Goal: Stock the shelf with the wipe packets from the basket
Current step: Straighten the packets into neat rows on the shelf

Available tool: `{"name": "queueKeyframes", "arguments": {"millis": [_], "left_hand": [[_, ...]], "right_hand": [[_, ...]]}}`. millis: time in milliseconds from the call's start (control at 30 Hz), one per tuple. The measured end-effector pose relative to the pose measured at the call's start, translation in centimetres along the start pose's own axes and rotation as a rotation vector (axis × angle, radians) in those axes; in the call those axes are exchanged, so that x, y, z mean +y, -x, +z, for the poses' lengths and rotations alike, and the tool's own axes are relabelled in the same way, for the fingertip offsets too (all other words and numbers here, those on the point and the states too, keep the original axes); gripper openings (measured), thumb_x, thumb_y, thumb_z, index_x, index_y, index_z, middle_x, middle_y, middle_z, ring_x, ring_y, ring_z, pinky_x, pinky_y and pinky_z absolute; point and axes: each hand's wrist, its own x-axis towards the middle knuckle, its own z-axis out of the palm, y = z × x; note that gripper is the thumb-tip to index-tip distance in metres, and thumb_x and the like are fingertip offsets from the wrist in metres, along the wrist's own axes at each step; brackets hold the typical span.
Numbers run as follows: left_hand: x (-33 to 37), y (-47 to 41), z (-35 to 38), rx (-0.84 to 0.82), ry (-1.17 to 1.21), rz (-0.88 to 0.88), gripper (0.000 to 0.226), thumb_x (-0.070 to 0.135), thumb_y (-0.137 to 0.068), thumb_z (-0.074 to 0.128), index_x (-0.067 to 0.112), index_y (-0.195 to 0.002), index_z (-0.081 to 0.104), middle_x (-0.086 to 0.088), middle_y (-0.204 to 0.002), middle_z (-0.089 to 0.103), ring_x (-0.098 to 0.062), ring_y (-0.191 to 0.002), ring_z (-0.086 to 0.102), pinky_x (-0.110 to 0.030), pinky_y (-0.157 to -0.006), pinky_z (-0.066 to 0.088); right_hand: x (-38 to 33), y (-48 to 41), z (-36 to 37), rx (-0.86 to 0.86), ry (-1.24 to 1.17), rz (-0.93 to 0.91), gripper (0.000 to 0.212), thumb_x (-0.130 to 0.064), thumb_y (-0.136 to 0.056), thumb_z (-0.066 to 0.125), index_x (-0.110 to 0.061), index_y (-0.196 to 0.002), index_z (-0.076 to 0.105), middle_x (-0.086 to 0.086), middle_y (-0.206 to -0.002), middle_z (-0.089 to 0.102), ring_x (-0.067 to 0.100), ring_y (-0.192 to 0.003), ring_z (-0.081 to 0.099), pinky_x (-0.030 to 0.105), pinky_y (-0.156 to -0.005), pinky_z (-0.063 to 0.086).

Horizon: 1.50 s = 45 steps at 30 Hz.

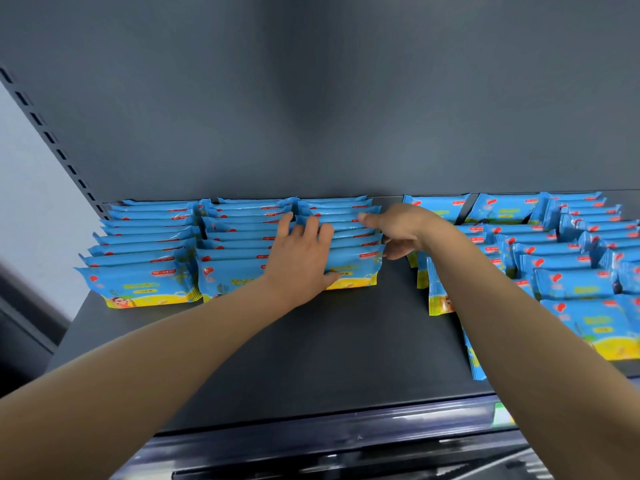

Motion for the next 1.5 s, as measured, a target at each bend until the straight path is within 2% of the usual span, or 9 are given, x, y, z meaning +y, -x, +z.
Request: {"name": "queueKeyframes", "arguments": {"millis": [267,333,433,633,733,967,1233,1400,1500], "left_hand": [[-3.7,0.3,-0.8,-0.046,0.147,0.144,0.083,0.065,-0.066,0.065,0.020,-0.131,0.038,0.000,-0.131,0.036,-0.022,-0.126,0.032,-0.042,-0.112,0.006],[-4.8,0.7,-0.7,-0.038,0.136,0.126,0.082,0.066,-0.069,0.062,0.020,-0.133,0.037,-0.001,-0.132,0.038,-0.022,-0.126,0.032,-0.041,-0.112,0.007],[-4.9,0.9,-0.5,-0.059,0.145,0.064,0.077,0.065,-0.074,0.057,0.020,-0.133,0.037,-0.002,-0.132,0.037,-0.022,-0.127,0.032,-0.042,-0.112,0.006],[-6.2,1.8,-1.5,-0.178,0.206,0.061,0.109,0.079,-0.060,0.057,0.020,-0.143,0.021,-0.002,-0.143,0.025,-0.022,-0.137,0.018,-0.045,-0.114,0.001],[-8.0,3.2,-1.7,-0.285,0.027,0.099,0.128,0.079,-0.051,0.063,0.019,-0.146,0.003,-0.005,-0.149,0.012,-0.025,-0.140,0.009,-0.048,-0.114,-0.004],[-8.0,4.0,-1.0,-0.249,-0.112,0.093,0.114,0.057,-0.066,0.072,0.013,-0.144,0.001,-0.008,-0.147,0.016,-0.029,-0.135,0.019,-0.046,-0.113,0.016],[-7.7,4.1,-1.3,-0.255,-0.071,0.068,0.117,0.066,-0.065,0.067,0.014,-0.146,0.000,-0.008,-0.150,0.012,-0.030,-0.139,0.014,-0.050,-0.115,0.010],[-6.0,3.2,-1.4,-0.223,0.074,0.047,0.117,0.074,-0.066,0.058,0.014,-0.147,-0.001,-0.008,-0.153,0.011,-0.026,-0.142,0.009,-0.047,-0.115,-0.003],[-4.4,1.8,-1.5,-0.204,0.146,0.044,0.113,0.076,-0.069,0.053,0.014,-0.147,0.002,-0.009,-0.152,0.015,-0.026,-0.142,0.010,-0.047,-0.114,-0.005]], "right_hand": [[0.1,-0.1,0.6,-0.055,0.077,-0.132,0.050,-0.052,-0.083,0.061,-0.017,-0.118,0.053,-0.004,-0.121,0.059,0.015,-0.104,0.061,0.039,-0.094,0.050],[0.0,0.2,0.6,-0.098,0.182,-0.164,0.069,-0.060,-0.069,0.070,-0.023,-0.123,0.047,-0.009,-0.127,0.053,0.016,-0.117,0.051,0.042,-0.100,0.043],[-0.9,0.7,1.2,-0.044,0.622,-0.193,0.117,-0.062,-0.060,0.075,-0.021,-0.149,0.010,0.003,-0.156,0.016,0.026,-0.142,0.024,0.042,-0.114,0.027],[-1.7,0.8,3.2,0.147,0.830,-0.224,0.097,-0.045,-0.067,0.079,-0.016,-0.142,0.025,0.006,-0.148,0.028,0.033,-0.137,0.022,0.046,-0.106,0.035],[-1.5,0.9,3.8,0.141,0.897,-0.225,0.099,-0.041,-0.071,0.076,-0.020,-0.146,0.016,0.005,-0.151,0.022,0.034,-0.139,0.015,0.048,-0.107,0.035],[-1.6,1.6,5.8,0.235,1.111,-0.215,0.106,-0.036,-0.072,0.077,-0.022,-0.148,0.005,0.010,-0.154,0.014,0.038,-0.143,0.004,0.050,-0.110,0.025],[-1.0,1.7,5.5,0.264,1.044,-0.184,0.104,-0.032,-0.071,0.077,-0.023,-0.147,0.006,0.011,-0.152,0.016,0.039,-0.138,0.019,0.048,-0.102,0.036],[-0.3,1.8,4.8,0.228,0.903,-0.167,0.113,-0.033,-0.071,0.078,-0.019,-0.149,-0.002,0.011,-0.157,-0.001,0.039,-0.140,0.016,0.048,-0.106,0.034],[-0.4,2.1,3.3,0.142,0.735,-0.190,0.108,-0.032,-0.072,0.078,-0.019,-0.149,0.004,0.008,-0.156,0.012,0.032,-0.135,0.032,0.041,-0.105,0.038]]}}
